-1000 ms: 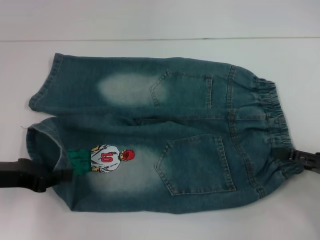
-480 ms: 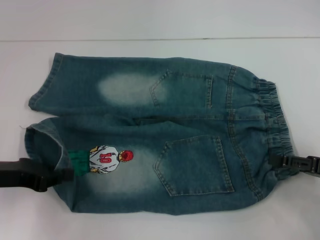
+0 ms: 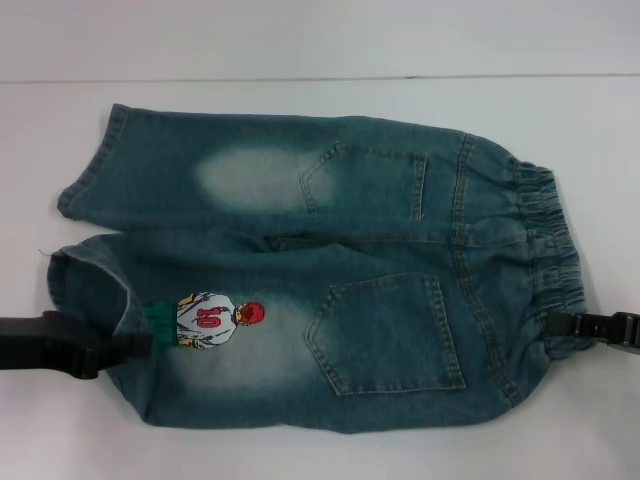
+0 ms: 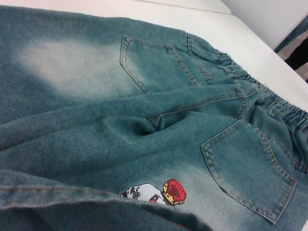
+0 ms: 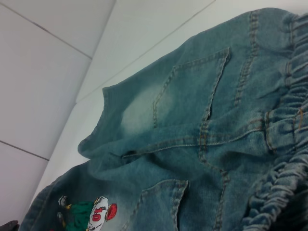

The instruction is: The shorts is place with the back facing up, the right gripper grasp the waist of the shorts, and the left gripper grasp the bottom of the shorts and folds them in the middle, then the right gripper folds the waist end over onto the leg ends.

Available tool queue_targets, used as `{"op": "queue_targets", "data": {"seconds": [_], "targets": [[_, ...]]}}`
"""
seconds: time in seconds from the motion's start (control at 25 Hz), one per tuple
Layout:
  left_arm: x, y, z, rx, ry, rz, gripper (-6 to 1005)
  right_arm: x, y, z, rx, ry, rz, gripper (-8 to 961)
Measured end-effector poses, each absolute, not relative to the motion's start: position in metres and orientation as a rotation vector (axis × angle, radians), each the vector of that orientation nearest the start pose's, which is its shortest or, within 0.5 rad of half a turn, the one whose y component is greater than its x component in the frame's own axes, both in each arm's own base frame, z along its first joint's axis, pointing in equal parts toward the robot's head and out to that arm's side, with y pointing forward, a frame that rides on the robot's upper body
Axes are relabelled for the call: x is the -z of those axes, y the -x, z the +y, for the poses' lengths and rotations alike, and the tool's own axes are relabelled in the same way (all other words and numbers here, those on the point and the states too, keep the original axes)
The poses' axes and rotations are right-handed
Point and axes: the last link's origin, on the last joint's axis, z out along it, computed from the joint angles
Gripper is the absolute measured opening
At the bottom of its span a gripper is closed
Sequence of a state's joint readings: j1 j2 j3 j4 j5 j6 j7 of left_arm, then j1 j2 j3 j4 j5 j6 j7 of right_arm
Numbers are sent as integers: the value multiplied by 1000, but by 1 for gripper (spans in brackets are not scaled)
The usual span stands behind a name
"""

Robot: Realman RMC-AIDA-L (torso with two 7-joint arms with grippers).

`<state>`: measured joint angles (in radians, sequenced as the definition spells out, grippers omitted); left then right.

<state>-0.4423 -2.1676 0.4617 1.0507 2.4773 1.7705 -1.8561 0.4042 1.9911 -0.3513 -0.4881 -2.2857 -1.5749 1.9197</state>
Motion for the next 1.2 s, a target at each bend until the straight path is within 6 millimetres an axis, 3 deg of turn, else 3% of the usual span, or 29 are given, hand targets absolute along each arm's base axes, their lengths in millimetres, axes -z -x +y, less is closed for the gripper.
{"op": "queue_targets", "data": {"seconds": [0.12,0.24,0.64,0.8,1.2], "targets": [[-35,304,282,304,2612,-1277,16,-21,-356,269,-731,2231,1767,277],[-35,303,283,307,2616,-1273,16,-22,-356,269,-739,2225,1769,56],[-35,301,284,317,2620,-1267,16,-24,-352,271,-747,2245,1762,56],[-39,300,285,366,2600,-1260,16,-33,-351,273,-824,2215,1746,56],[-73,316,278,599,2384,-1282,16,-44,-346,273,-970,2174,1773,56]]}}
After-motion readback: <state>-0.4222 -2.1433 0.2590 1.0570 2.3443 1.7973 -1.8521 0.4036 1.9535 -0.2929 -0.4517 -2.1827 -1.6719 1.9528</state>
